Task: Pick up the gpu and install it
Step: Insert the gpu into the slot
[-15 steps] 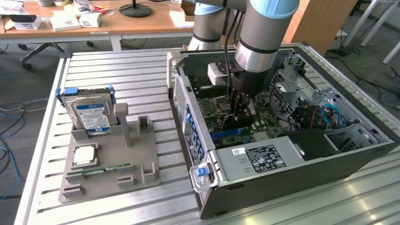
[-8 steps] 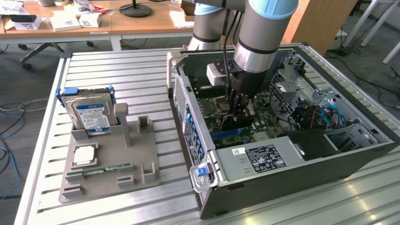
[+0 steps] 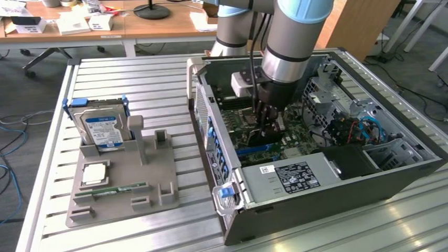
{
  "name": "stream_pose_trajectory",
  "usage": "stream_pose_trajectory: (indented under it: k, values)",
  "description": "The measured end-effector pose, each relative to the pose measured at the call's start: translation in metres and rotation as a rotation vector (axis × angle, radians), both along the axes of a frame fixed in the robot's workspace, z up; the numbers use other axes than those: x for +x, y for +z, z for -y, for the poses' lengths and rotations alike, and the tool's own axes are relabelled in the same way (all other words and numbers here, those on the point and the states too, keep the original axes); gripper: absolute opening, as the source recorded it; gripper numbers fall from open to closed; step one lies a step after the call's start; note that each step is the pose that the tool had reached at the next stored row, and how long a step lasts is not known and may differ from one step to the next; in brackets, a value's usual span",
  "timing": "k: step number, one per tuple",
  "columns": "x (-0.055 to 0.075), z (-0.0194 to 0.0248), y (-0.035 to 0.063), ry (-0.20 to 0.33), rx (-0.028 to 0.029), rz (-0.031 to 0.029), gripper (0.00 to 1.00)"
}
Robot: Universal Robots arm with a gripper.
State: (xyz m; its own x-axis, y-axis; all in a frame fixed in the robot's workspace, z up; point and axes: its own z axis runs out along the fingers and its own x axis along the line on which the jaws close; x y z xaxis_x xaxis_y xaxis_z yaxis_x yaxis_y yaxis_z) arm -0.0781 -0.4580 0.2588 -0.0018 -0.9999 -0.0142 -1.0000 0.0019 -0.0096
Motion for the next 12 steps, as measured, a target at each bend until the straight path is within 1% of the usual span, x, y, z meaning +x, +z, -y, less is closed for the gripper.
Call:
stream_pose_trajectory:
  k: [12]
  values:
    - [-0.0002, 0.0, -0.0019, 0.0, -0.0002, -0.0001, 0.26]
